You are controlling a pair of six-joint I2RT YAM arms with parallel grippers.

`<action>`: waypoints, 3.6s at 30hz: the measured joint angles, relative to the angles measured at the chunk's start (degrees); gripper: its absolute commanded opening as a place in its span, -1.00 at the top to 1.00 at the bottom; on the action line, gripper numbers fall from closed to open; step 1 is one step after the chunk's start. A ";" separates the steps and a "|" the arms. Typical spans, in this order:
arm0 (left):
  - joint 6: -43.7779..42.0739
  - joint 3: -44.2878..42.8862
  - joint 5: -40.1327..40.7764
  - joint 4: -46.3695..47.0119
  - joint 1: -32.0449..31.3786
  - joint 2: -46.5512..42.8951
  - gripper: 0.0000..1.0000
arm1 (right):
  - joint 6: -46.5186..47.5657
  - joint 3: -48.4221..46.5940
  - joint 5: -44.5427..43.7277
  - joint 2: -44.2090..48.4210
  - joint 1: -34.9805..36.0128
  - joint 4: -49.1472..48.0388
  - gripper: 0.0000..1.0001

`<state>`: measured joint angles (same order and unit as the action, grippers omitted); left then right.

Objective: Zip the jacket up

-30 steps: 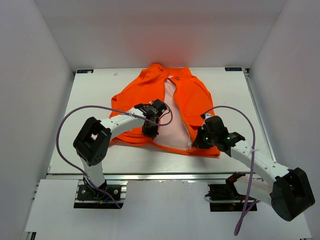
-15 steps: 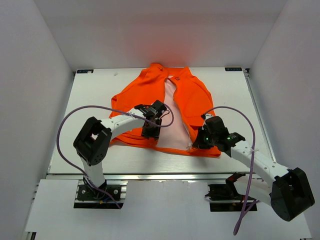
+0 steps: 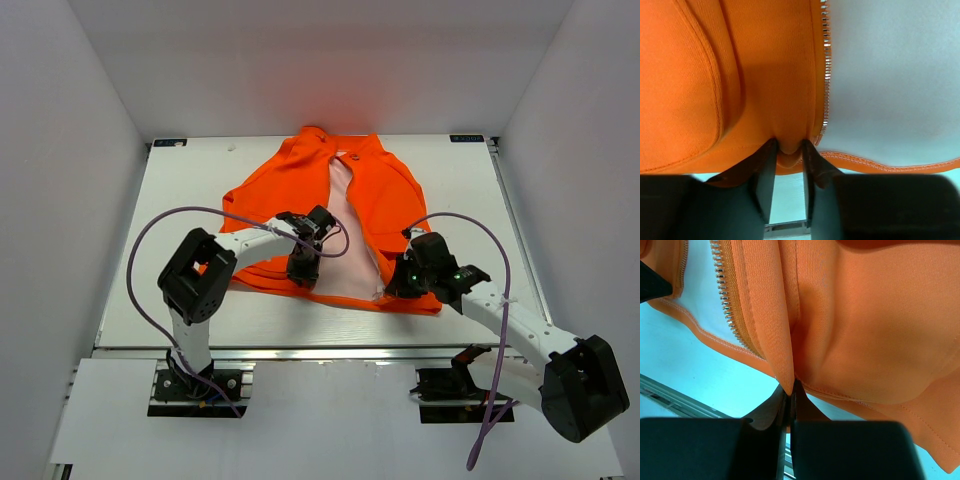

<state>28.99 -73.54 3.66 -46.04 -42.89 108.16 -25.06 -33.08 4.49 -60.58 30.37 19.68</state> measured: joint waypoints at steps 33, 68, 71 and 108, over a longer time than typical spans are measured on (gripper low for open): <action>3.54 14.73 -7.04 18.69 0.07 -24.24 1.00 | -1.60 6.21 19.37 4.04 -1.49 -21.68 1.00; 4.63 29.24 -11.78 46.18 -0.76 -40.39 1.00 | -17.66 6.19 36.13 -7.74 -1.55 -55.91 1.00; 4.66 29.27 -11.82 47.08 -0.79 -40.39 1.00 | -18.27 6.19 35.98 -7.74 -1.55 -56.35 1.00; 4.92 31.93 -12.07 49.29 -1.49 -43.54 1.00 | -21.79 6.19 36.02 -8.15 -1.55 -59.49 1.00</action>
<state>33.91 -41.60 -8.40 3.25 -44.38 64.62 -46.85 -26.89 40.51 -68.73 28.82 -39.81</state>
